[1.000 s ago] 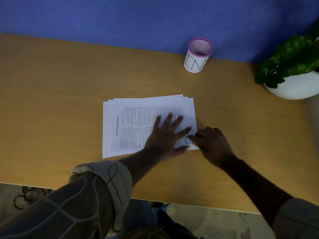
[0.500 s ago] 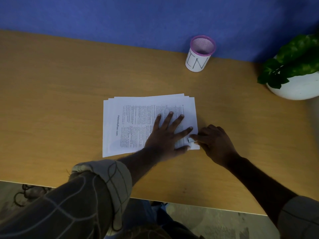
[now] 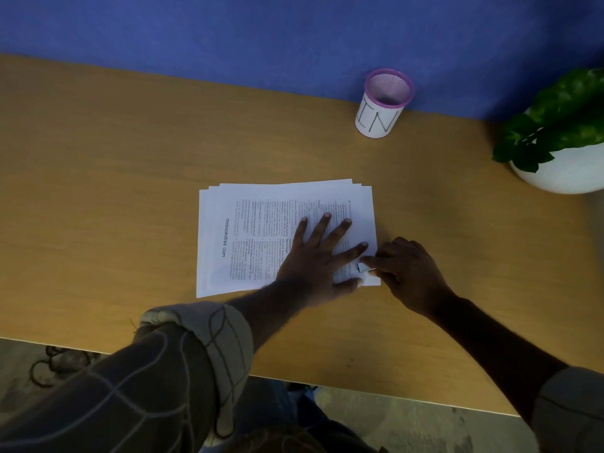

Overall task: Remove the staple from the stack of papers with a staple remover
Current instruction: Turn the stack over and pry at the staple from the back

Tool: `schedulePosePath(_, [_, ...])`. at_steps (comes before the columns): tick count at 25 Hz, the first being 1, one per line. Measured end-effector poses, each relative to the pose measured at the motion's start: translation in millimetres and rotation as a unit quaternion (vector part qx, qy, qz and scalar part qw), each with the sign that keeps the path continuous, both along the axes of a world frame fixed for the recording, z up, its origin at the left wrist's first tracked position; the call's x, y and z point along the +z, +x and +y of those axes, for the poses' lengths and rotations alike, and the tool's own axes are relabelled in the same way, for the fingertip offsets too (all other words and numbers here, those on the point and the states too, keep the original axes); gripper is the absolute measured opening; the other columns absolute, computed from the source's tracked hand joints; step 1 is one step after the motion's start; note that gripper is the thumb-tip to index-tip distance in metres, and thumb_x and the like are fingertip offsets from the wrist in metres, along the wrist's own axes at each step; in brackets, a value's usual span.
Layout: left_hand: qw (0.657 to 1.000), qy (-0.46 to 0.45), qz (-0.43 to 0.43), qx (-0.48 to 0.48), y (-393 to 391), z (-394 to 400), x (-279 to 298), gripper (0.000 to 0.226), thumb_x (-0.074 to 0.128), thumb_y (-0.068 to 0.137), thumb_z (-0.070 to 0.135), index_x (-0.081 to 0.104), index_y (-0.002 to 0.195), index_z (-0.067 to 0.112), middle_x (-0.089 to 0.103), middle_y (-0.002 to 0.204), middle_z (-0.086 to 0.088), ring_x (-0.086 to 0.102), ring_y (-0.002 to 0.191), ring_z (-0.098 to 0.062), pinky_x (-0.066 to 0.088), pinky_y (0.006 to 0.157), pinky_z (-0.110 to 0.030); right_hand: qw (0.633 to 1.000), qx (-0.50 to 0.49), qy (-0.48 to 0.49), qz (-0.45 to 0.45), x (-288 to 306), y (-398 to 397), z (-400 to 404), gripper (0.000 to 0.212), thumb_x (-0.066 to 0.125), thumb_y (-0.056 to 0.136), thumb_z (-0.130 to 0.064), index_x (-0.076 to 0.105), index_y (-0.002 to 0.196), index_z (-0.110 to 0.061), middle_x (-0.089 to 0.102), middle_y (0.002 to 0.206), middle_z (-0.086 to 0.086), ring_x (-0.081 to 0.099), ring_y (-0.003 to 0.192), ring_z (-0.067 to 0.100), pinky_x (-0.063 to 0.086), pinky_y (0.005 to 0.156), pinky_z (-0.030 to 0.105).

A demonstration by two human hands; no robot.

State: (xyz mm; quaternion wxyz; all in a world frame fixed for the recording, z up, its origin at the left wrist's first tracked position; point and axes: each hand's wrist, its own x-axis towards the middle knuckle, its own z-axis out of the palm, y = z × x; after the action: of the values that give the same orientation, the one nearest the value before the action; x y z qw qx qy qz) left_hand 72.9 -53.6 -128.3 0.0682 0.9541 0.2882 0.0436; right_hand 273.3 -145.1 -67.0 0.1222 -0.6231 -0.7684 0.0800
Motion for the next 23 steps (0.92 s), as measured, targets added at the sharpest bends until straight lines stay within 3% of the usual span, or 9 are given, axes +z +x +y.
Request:
schedulePosePath(8, [1.0, -0.004, 0.004, 0.001, 0.4, 0.3, 0.3, 0.071, 0.034, 0.089, 0.078, 0.032, 0.152, 0.046, 0.015, 0.17, -0.003, 0.008, 0.156, -0.038, 0.009, 0.119, -0.067, 0.997, 0.067, 0.016, -0.039, -0.4, 7.1, 6.9, 0.039, 0.084, 0.067, -0.006, 0.074, 0.104, -0.012, 0.073, 0.087, 0.006, 0.065, 0.074, 0.026, 0.05, 0.067, 0.036])
schedulePosePath(23, [1.0, -0.011, 0.011, 0.002, 0.0, 0.7, 3.1, 0.071, 0.036, 0.089, 0.078, 0.032, 0.152, 0.046, 0.014, 0.17, -0.003, 0.006, 0.156, -0.038, 0.006, 0.121, -0.066, 0.995, 0.087, 0.023, -0.047, -8.2, 7.3, 7.8, 0.041, 0.083, 0.068, -0.009, 0.072, 0.107, -0.015, 0.073, 0.092, 0.003, 0.065, 0.082, 0.025, 0.052, 0.067, 0.038])
